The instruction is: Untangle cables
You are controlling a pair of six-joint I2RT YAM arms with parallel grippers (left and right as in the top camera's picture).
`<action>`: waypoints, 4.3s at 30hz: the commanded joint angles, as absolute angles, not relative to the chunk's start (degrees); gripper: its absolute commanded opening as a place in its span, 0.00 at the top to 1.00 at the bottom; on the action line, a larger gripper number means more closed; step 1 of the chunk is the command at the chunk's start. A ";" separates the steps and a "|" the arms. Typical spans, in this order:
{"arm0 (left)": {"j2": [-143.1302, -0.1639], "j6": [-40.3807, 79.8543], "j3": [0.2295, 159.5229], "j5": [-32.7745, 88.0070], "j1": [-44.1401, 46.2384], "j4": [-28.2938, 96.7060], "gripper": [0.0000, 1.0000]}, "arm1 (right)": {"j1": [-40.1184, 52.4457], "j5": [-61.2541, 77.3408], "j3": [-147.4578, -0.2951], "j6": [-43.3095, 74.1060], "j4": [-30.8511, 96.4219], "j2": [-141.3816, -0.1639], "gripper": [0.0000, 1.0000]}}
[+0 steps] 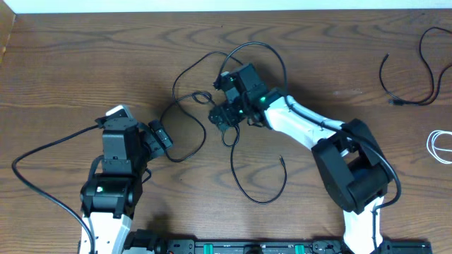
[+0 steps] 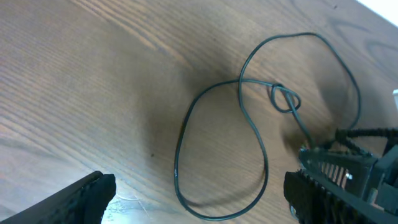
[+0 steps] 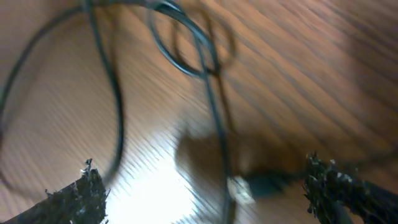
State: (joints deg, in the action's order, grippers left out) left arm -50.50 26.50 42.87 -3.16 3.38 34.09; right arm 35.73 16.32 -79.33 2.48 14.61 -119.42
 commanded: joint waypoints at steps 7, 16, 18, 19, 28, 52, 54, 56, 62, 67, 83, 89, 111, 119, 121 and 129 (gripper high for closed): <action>-54.19 25.36 43.20 -4.14 3.07 34.28 0.07 | 39.57 17.91 -79.37 5.10 11.25 -123.90 0.01; -57.65 25.36 43.20 -4.14 3.07 34.28 0.07 | 43.46 11.20 -79.37 5.10 10.92 -123.90 0.01; -58.39 25.36 43.20 -4.14 3.07 34.26 0.07 | 44.29 9.76 -79.37 5.10 10.66 -123.92 0.01; -58.72 25.36 43.20 -4.14 3.07 34.28 0.07 | 44.60 8.08 -79.37 5.17 10.61 -123.98 0.01; -60.14 25.36 43.20 -3.79 3.07 33.91 0.07 | 45.23 5.52 -79.40 7.94 12.47 -128.44 0.16; -60.14 25.36 43.20 -3.70 3.07 37.26 0.06 | 45.56 7.44 -86.48 9.17 29.04 -126.69 0.01; -60.14 25.36 43.20 -3.73 3.07 37.28 0.06 | 46.30 7.46 -85.93 9.15 28.82 -126.69 0.01; -60.14 25.36 43.20 -3.73 3.07 37.26 0.07 | 47.88 6.11 -85.86 9.15 27.79 -126.69 0.01; -60.14 25.34 43.20 -3.73 3.07 37.30 0.06 | 50.02 5.89 -85.82 10.22 25.12 -126.69 0.01; -60.14 25.34 43.20 -3.73 3.07 37.28 0.07 | 51.16 0.21 -85.01 14.44 26.24 -127.85 0.02; -60.14 25.34 43.20 -3.70 3.07 39.27 0.07 | 47.92 -5.41 -85.08 28.12 27.62 -130.08 0.99; -60.14 25.36 43.20 -3.68 3.07 39.86 0.07 | 42.57 -4.49 -85.14 28.67 30.55 -128.07 0.99; -60.16 25.36 43.20 -3.70 3.07 39.86 0.07 | 26.28 -4.10 -85.45 22.22 41.91 -121.03 0.21; -60.16 25.36 43.20 -3.70 3.07 39.86 0.07 | 26.46 -4.16 -85.43 23.16 41.91 -121.08 0.01; -60.16 25.36 43.20 -3.70 3.07 39.86 0.07 | 26.46 -4.10 -85.43 23.16 40.82 -121.08 0.01; -60.16 25.36 43.20 -3.70 3.07 39.86 0.06 | 27.33 -3.51 -84.79 23.31 42.15 -121.08 0.04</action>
